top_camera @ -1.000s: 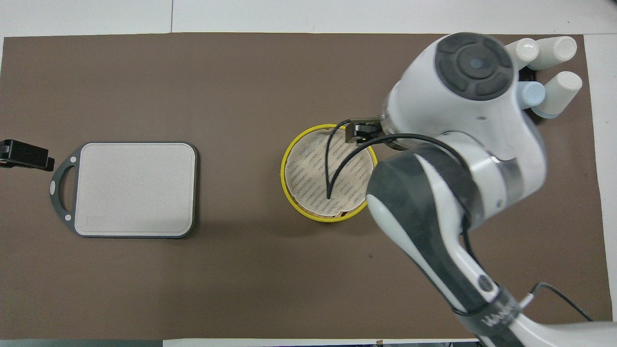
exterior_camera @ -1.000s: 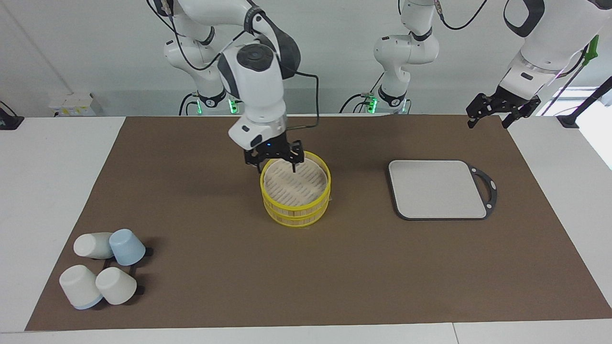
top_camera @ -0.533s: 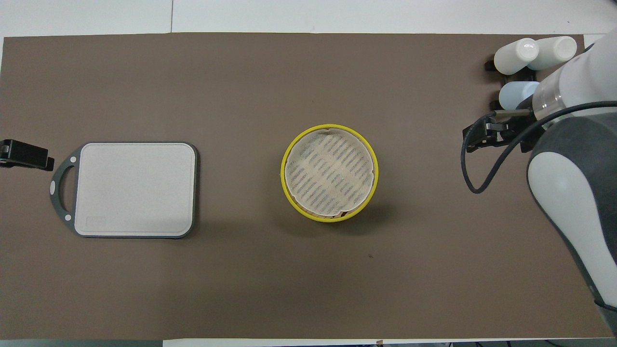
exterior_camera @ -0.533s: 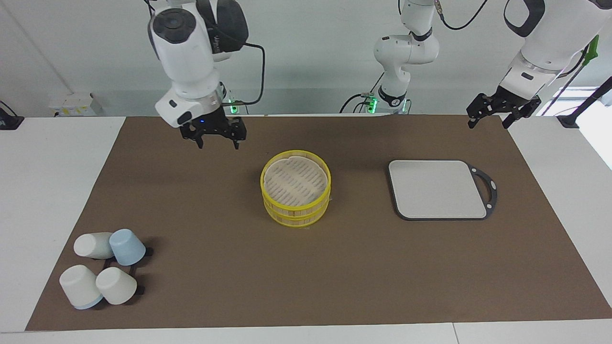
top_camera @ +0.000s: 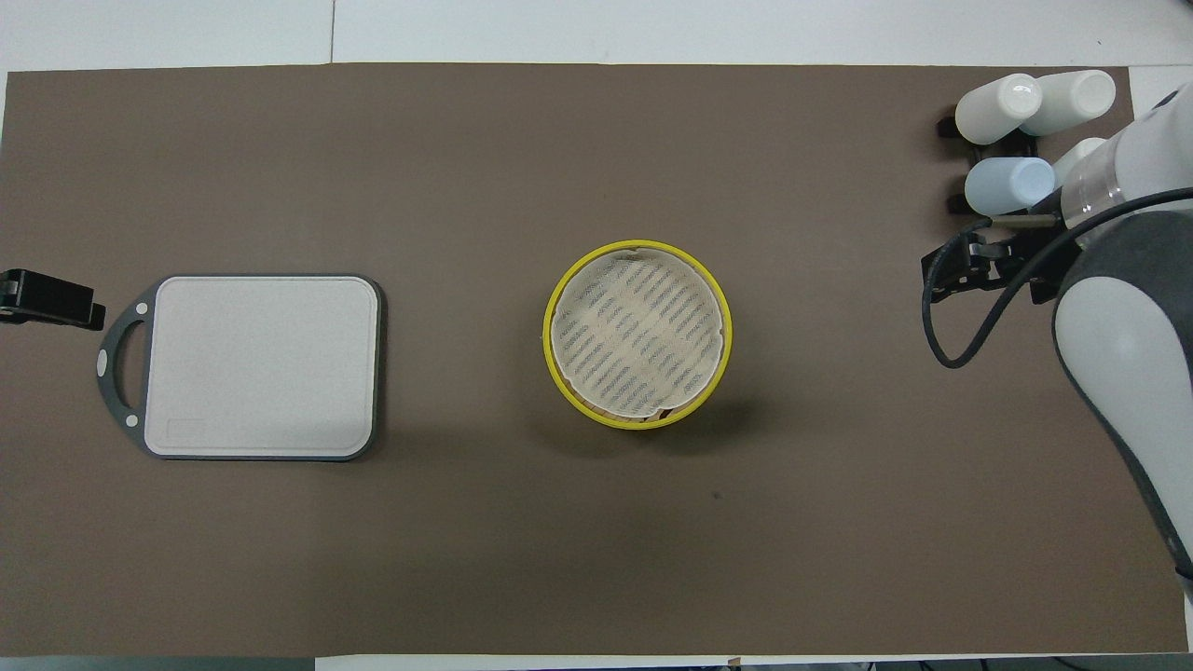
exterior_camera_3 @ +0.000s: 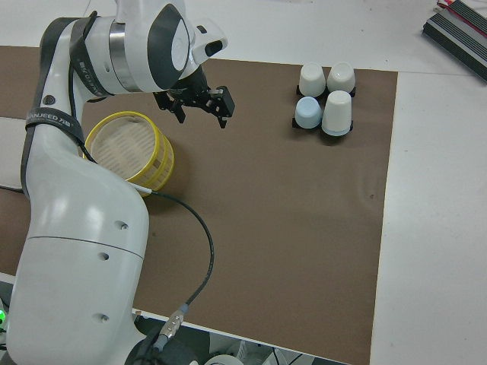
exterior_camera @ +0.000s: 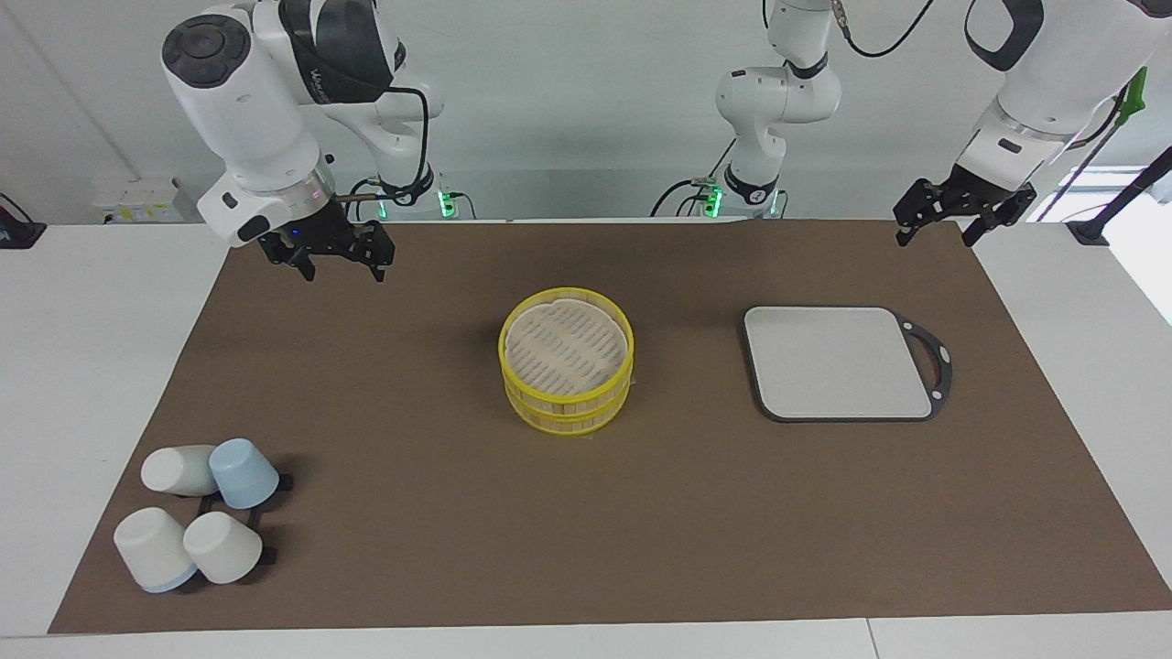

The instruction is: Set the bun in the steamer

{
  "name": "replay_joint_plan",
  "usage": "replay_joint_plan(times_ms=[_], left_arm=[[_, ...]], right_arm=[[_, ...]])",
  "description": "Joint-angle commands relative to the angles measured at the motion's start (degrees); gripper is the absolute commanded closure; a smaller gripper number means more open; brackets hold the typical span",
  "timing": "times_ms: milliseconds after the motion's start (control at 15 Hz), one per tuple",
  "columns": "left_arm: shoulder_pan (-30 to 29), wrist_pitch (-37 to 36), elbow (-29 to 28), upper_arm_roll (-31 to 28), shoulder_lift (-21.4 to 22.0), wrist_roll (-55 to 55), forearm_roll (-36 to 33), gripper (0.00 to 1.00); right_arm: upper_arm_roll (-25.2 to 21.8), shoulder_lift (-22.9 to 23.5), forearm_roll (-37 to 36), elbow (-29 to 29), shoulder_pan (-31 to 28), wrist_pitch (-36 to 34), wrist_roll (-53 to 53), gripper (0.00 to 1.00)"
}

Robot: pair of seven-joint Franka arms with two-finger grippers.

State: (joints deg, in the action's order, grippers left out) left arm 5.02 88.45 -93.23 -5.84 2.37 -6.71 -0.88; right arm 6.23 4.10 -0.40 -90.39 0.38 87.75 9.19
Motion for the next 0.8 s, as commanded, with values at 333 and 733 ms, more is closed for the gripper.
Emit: replay_joint_plan(times_ms=[333, 733], left_arm=[[0.34, 0.49, -0.02, -0.05, 0.61, -0.59, -0.88, 0.00], [0.34, 0.49, -0.02, -0.05, 0.61, -0.41, -0.79, 0.00]], right_arm=[[0.80, -4.45, 0.58, -4.18, -2.41, -0.83, -2.16, 0.00], [0.89, -4.45, 0.67, -4.18, -2.23, -0.13, -2.25, 0.00]])
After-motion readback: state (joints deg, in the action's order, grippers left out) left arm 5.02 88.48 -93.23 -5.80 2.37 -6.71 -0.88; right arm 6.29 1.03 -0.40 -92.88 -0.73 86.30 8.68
